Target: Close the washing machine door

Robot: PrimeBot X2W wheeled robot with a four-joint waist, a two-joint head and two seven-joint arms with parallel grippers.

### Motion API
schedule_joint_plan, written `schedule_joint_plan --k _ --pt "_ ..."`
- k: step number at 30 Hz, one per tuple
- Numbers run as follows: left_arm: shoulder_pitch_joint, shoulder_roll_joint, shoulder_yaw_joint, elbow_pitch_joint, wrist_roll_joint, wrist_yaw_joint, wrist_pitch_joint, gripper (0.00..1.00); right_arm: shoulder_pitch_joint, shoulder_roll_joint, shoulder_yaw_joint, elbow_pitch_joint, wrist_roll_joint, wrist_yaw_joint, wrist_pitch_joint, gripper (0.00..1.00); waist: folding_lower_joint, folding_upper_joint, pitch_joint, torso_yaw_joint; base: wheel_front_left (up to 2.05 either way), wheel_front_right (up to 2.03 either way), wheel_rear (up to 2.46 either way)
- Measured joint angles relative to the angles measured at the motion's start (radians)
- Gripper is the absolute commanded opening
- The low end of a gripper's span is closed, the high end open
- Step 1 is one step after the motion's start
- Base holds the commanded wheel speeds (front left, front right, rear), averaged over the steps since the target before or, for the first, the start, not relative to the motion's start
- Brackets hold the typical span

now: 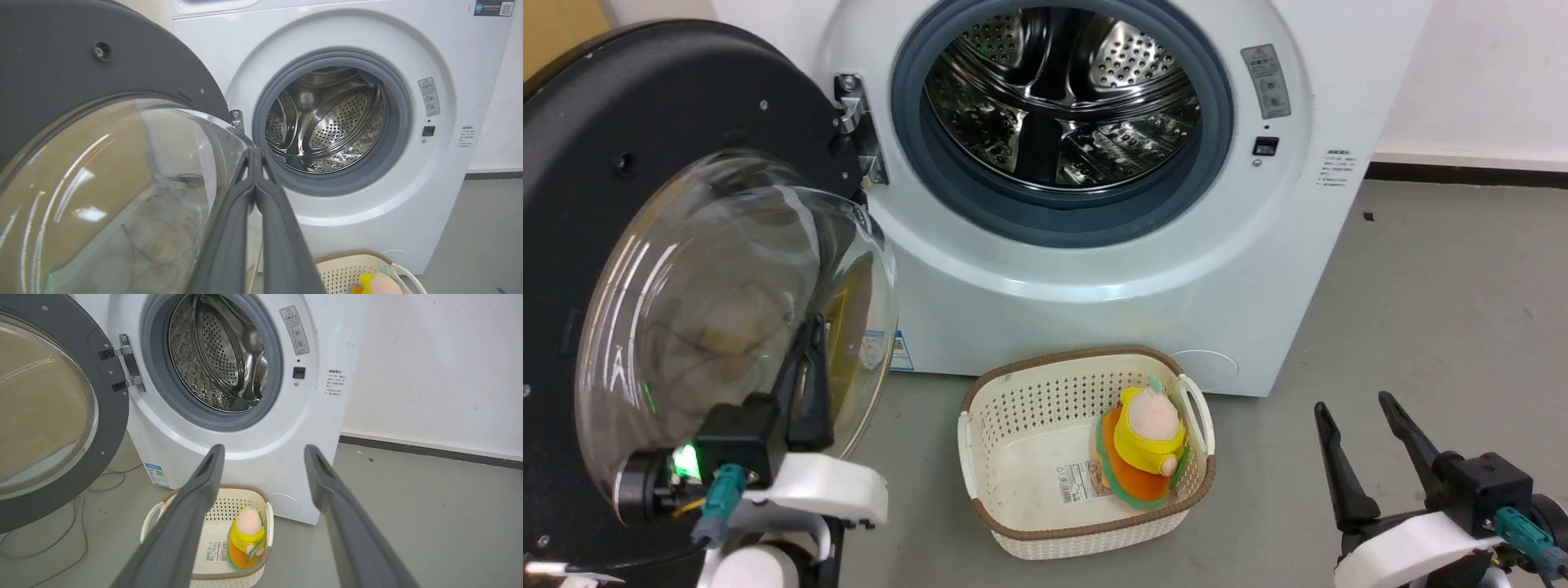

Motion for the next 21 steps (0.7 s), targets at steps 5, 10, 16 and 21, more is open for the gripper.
schedule_joint_plan --k 5,10,16,21 --pt "-0.046 0.007 0.018 -0.042 -0.014 -0.004 -0.01 0.0 0.0 0.0 -0.004 0.002 0.007 0.0 -0.009 1.0 0.0 0.0 0.006 0.024 0.0 0.0 0.0" --pt "-0.099 0.007 0.065 -0.074 -0.057 -0.026 -0.02 0.0 0.0 0.0 -0.011 0.004 0.015 0.0 -0.018 1.0 0.0 0.0 0.015 0.049 0.0 0.0 0.0" --pt "-0.168 0.017 0.122 -0.108 -0.086 -0.055 -0.035 0.0 0.0 0.0 -0.023 0.006 0.019 0.0 -0.034 1.0 0.0 0.0 0.027 0.085 0.0 0.0 0.0" --pt "-0.228 0.025 0.171 -0.126 -0.12 -0.076 -0.044 0.0 0.0 0.0 -0.031 0.009 0.025 0.0 -0.044 1.0 0.0 0.0 0.036 0.121 0.0 0.0 0.0"
